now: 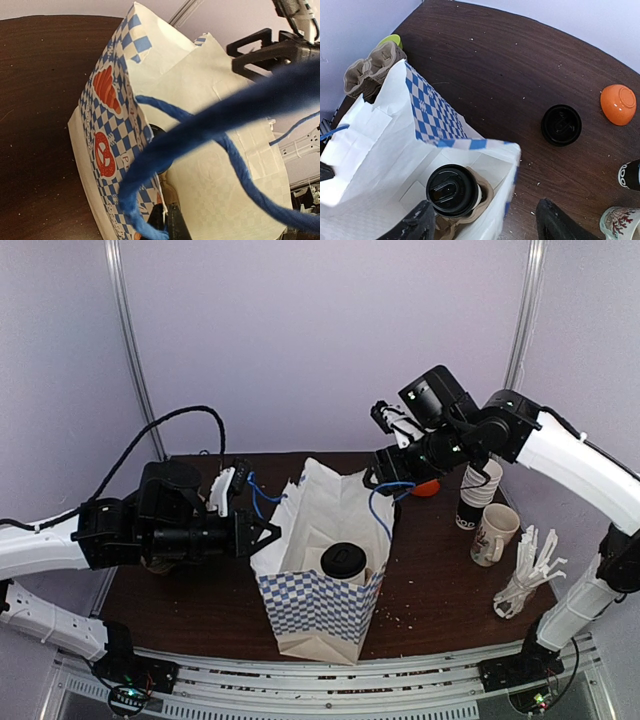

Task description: Pack the takeout coffee

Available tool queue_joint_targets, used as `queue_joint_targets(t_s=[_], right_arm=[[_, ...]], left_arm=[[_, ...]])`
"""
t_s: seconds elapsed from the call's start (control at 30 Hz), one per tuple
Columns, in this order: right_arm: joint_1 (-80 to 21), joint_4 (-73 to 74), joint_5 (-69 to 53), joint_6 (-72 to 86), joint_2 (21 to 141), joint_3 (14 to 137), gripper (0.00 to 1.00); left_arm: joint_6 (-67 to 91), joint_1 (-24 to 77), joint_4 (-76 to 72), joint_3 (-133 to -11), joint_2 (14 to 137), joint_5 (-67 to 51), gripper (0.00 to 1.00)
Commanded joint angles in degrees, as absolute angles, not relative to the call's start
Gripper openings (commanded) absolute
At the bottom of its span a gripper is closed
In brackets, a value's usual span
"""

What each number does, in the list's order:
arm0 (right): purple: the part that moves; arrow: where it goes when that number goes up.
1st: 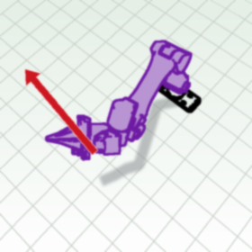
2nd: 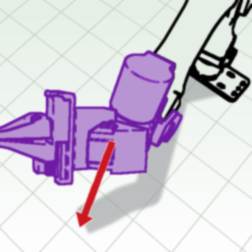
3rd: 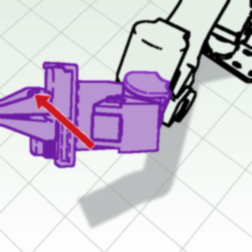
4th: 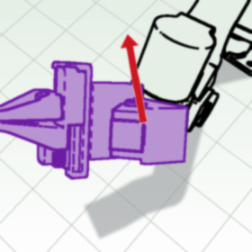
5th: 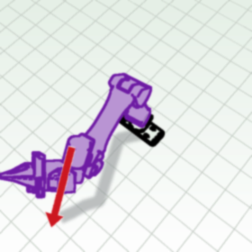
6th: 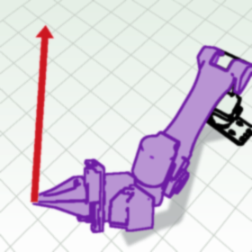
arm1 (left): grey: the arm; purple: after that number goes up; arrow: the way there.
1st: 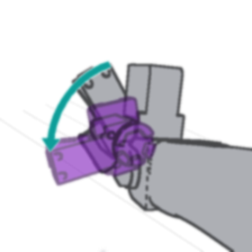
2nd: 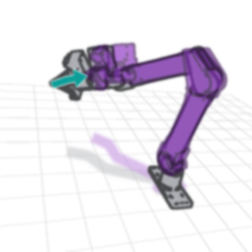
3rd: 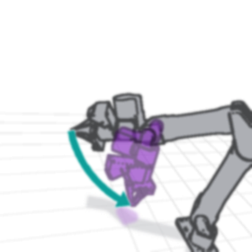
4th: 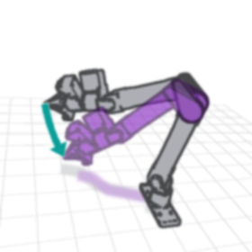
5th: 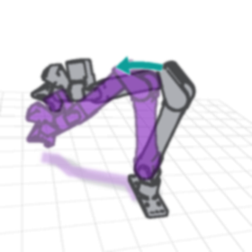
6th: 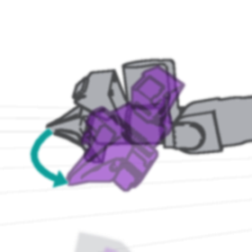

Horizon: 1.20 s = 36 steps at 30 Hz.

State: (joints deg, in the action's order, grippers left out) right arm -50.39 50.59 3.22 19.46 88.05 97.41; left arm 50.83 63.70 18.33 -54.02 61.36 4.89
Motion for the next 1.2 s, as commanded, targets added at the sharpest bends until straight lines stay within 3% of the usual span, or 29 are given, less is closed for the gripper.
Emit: queue_joint_targets(t_s=[0.0, 0.17, 0.47, 0.7, 0.83, 1.07, 1.17], right_arm=[[-50.14, 56.56, 6.6, 19.03, 82.61, 101.95, 0.75], [-49.73, 62.17, 13.34, 20.29, 79.02, 103.17, 0.77], [-47.78, 71.23, 32.53, 30.44, 72.57, 93.64, 0.75], [-46.89, 76.74, 36.28, 41.15, 67.48, 86.56, 0.72], [-45.53, 77.79, 36.9, 45.5, 63.61, 81.55, 0.7], [-42.26, 77.87, 32.79, 48.94, 58.11, 77.09, 0.68], [-41.07, 77.83, 29.1, 48.24, 56.86, 76.44, 0.67]], left_arm=[[50.16, 61.76, 19.47, -55.74, 60.03, 9.03, 0.0], [48.06, 59.47, 21.48, -56.22, 59.5, 10.53, 0.0], [44.7, 55.95, 22.79, -55.11, 58.71, 14.19, 0.0], [40.57, 55.9, 22.0, -55.64, 60.53, 14.69, 0.01], [39.57, 55.9, 19.7, -53.81, 60.2, 13.23, 0.16], [36.79, 55.9, 17.2, -52.64, 59.63, 9.62, 0.58], [35.92, 55.9, 16.97, -52.9, 59.8, 8.43, 0.7]])
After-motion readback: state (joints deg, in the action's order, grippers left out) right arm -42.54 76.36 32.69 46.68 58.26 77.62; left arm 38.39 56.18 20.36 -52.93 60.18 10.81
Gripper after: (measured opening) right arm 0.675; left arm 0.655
